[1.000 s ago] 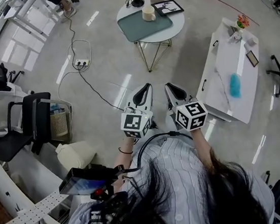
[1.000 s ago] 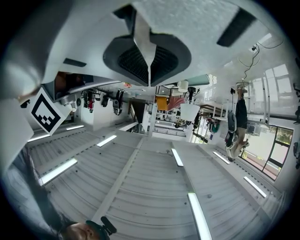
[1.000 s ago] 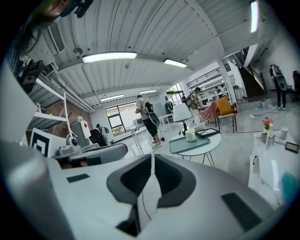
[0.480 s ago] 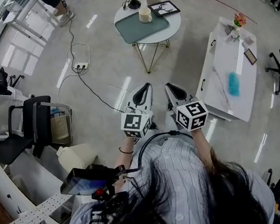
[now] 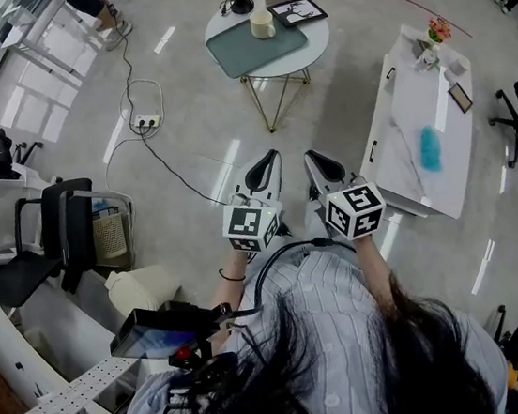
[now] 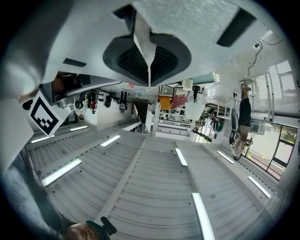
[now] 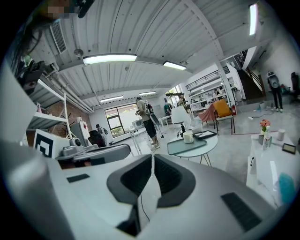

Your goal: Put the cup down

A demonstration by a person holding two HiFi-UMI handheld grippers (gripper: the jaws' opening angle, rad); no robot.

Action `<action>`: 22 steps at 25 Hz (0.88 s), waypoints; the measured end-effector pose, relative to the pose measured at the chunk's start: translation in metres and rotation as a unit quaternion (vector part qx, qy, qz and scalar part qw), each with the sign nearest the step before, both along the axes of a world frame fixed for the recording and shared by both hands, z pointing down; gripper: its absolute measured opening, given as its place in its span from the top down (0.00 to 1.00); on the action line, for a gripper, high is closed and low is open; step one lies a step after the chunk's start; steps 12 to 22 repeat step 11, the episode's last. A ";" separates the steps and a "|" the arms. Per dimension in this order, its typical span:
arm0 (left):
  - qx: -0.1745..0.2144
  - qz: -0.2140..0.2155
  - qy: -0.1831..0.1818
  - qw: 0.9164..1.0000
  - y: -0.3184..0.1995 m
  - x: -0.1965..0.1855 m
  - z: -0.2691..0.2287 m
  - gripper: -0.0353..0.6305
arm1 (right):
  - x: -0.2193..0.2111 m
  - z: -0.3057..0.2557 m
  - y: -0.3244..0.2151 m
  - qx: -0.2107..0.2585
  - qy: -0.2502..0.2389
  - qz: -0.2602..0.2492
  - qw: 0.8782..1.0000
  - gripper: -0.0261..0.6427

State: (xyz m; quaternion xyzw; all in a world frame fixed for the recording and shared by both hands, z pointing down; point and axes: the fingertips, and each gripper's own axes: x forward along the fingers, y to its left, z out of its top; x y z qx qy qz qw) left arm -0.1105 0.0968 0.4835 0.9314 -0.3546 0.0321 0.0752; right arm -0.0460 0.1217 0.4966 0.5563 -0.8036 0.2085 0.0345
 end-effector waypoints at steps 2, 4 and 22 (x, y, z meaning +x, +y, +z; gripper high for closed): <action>0.000 0.001 0.000 1.000 0.000 0.001 0.000 0.92 | 0.000 0.000 0.000 0.000 0.000 0.001 1.000 0.90; 0.001 0.002 0.000 1.000 -0.001 0.002 0.000 0.92 | 0.001 0.000 -0.001 0.000 0.000 0.001 1.000 0.90; 0.000 0.002 -0.001 1.000 -0.005 -0.002 0.001 0.92 | -0.002 0.000 -0.004 0.001 0.003 0.000 1.000 0.90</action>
